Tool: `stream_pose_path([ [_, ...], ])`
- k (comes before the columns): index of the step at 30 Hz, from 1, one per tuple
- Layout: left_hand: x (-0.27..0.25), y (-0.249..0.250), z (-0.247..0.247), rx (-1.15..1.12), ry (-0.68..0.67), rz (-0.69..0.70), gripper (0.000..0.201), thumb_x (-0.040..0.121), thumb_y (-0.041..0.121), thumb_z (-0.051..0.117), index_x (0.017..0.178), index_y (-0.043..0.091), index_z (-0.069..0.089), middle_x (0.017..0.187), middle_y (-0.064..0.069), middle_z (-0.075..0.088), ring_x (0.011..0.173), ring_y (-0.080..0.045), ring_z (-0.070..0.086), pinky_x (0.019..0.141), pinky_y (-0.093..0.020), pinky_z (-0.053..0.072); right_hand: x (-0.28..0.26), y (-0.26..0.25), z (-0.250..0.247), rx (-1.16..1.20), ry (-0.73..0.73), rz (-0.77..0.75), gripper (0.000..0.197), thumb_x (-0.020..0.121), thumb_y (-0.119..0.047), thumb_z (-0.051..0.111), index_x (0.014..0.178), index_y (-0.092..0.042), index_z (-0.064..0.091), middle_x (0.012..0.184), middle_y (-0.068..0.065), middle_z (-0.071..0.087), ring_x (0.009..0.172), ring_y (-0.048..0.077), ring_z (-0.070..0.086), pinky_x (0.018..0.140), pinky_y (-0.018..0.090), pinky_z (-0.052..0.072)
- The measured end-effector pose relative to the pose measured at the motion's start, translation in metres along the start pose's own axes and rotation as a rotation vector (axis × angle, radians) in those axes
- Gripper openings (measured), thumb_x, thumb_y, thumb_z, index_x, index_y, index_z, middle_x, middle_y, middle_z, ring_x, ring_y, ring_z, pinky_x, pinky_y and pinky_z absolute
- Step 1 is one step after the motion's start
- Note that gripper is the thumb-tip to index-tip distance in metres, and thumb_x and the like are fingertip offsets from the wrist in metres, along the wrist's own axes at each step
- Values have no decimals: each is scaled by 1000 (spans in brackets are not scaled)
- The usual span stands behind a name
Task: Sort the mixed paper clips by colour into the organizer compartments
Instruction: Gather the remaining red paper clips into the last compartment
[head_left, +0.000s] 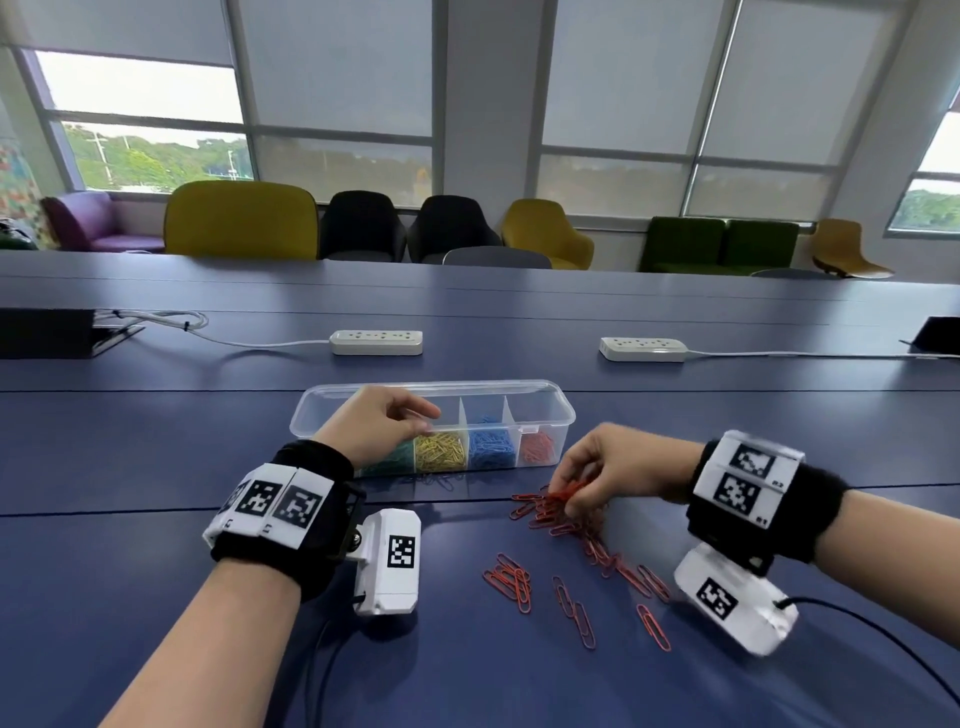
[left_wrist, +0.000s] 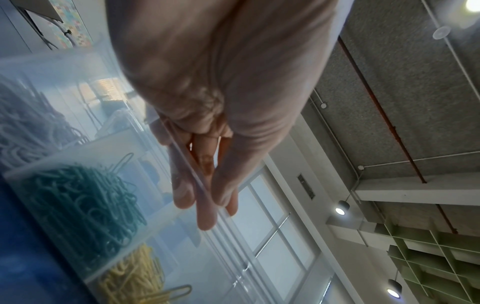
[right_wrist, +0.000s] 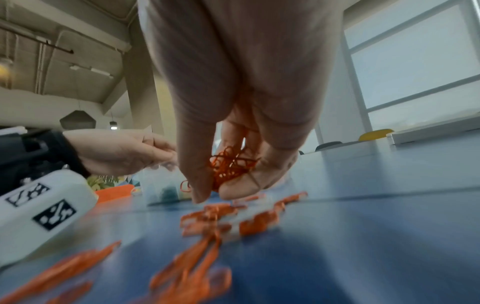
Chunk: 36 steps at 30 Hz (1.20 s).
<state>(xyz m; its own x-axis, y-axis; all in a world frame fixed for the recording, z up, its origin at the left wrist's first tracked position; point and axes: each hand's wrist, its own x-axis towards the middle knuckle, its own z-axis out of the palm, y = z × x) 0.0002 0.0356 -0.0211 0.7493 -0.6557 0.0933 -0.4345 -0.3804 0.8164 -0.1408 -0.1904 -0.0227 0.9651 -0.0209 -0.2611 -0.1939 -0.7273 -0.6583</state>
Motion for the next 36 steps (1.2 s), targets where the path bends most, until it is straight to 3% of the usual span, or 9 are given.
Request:
stream_pose_path([
  [6, 0, 0, 1, -21, -5, -15, 23, 87, 3, 61, 79, 25, 62, 87, -14, 68, 86, -20, 58, 84, -28, 42, 17, -32, -50, 67, 212, -37, 20, 76, 5, 70, 80, -14, 70, 85, 4, 70, 64, 4, 60, 55, 11, 50],
  [13, -3, 3, -1, -18, -10, -21, 17, 88, 7, 61, 84, 24, 63, 98, -19, 69, 88, -20, 59, 93, -35, 46, 58, -45, -52, -511, 286, 42, 29, 79, -10, 72, 108, -12, 70, 100, 2, 69, 80, 9, 57, 70, 19, 44],
  [17, -3, 2, -1, -13, -7, -33, 19, 88, 8, 61, 82, 26, 63, 100, -22, 69, 86, -21, 58, 93, -38, 47, 38, -62, -33, -510, 478, -192, 17, 88, -25, 63, 101, -15, 69, 101, -3, 66, 85, 8, 59, 65, 11, 40],
  [19, -1, 1, -1, -11, -11, -37, 18, 88, 8, 61, 83, 25, 63, 98, -22, 68, 83, -21, 55, 88, -36, 46, 20, -69, -17, -420, 390, -324, 17, 89, -28, 61, 96, -17, 70, 97, -4, 67, 86, 10, 63, 67, 10, 45],
  [21, -1, 2, 0, -15, -11, -39, 18, 87, 7, 61, 84, 24, 63, 93, -20, 67, 83, -21, 55, 83, -31, 44, 3, -67, 4, -412, 57, -388, 22, 90, -29, 59, 108, -19, 69, 111, -4, 67, 101, 8, 60, 85, 12, 45],
  [26, -3, 3, 0, -7, -9, -35, 18, 88, 7, 61, 83, 24, 63, 99, -21, 69, 88, -21, 59, 87, -31, 46, -20, -34, 42, -621, -506, -325, 52, 98, -23, 47, 147, -23, 29, 158, -7, 12, 145, 11, 4, 115, 22, 2],
  [29, -4, 5, 0, 0, -5, -29, 19, 88, 7, 61, 81, 25, 62, 99, -21, 69, 88, -19, 59, 91, -33, 45, -27, -21, 26, -632, -520, -246, 49, 99, -25, 45, 145, -27, 31, 156, -15, 14, 145, 6, 2, 118, 24, 3],
  [32, -5, 6, 0, 6, -11, -25, 18, 88, 7, 60, 83, 24, 62, 101, -24, 68, 86, -19, 57, 93, -35, 44, -30, -17, 11, -514, -283, -258, 37, 96, -27, 50, 133, -23, 53, 148, -12, 38, 136, -2, 30, 115, 17, 18],
  [36, -6, 6, -1, 4, -13, -24, 18, 88, 7, 61, 83, 24, 62, 100, -24, 69, 85, -19, 56, 90, -34, 44, -16, -17, 12, -552, -136, -118, 59, 93, -43, 49, 146, -27, 30, 155, -5, 22, 142, 9, 19, 116, 21, 10],
])
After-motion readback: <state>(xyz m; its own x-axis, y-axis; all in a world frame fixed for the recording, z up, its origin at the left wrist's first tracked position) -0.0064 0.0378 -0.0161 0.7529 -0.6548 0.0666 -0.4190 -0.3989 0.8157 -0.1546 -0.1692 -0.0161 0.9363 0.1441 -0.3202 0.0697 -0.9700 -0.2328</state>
